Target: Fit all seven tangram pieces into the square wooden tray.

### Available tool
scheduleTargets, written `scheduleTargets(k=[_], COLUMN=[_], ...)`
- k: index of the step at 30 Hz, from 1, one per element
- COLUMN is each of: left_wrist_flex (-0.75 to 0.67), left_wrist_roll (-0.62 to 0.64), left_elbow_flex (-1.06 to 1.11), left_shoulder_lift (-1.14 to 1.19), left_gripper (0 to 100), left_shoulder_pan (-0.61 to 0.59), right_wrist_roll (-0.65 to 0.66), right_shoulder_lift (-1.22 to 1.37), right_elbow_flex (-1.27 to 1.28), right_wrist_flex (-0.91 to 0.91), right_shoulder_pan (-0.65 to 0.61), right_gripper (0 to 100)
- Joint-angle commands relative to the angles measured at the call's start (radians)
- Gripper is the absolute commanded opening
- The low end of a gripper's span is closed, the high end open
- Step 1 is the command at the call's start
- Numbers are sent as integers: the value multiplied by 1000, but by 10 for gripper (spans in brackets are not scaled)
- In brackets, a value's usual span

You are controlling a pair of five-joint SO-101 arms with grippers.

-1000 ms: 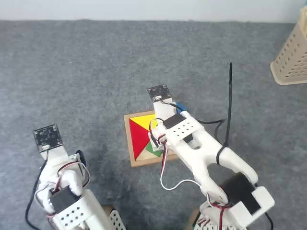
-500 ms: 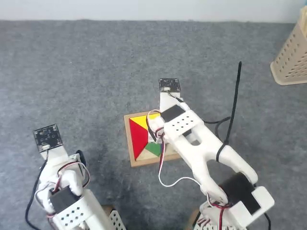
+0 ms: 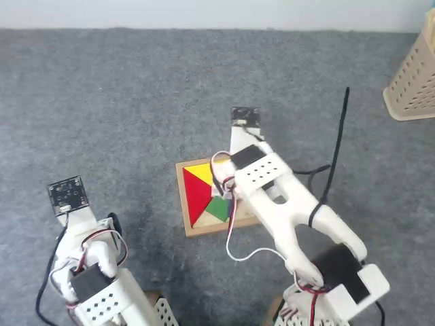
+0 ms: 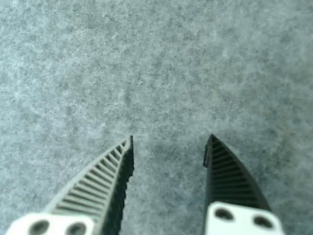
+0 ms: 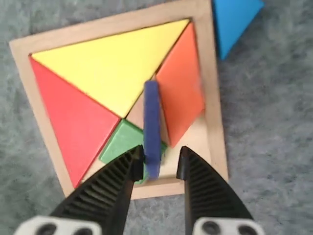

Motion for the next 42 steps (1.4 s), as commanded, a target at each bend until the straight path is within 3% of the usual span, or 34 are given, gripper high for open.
scheduleTargets(k=[1, 7, 11, 16, 21, 26, 30, 42], left_wrist_flex=[3, 3, 3, 3, 3, 3, 3, 3], left_wrist_roll=[9, 9, 9, 9, 9, 9, 9, 9], left_elbow_flex=[-19, -19, -19, -19, -19, -19, -19, -19], left_shoulder_lift=[-11, -11, -11, -11, -11, -11, -11, -11], left_gripper=[225, 225, 225, 225, 225, 225, 225, 225], left_shoulder_pan=[2, 2, 2, 2, 2, 2, 2, 2], right_wrist_roll=[28, 78, 186, 203, 282, 440, 526, 537], right_shoulder_lift=[-12, -13, -13, -15, -2, -7, -4, -8], right_elbow_flex=[-60, -60, -60, -60, -44, 48, 95, 140], right_wrist_flex=[-28, -22, -21, -33, -147, -298, -349, -249], right_shoulder_pan=[51, 76, 81, 81, 88, 104, 104, 223], right_gripper=[108, 108, 108, 108, 103, 13, 7, 7])
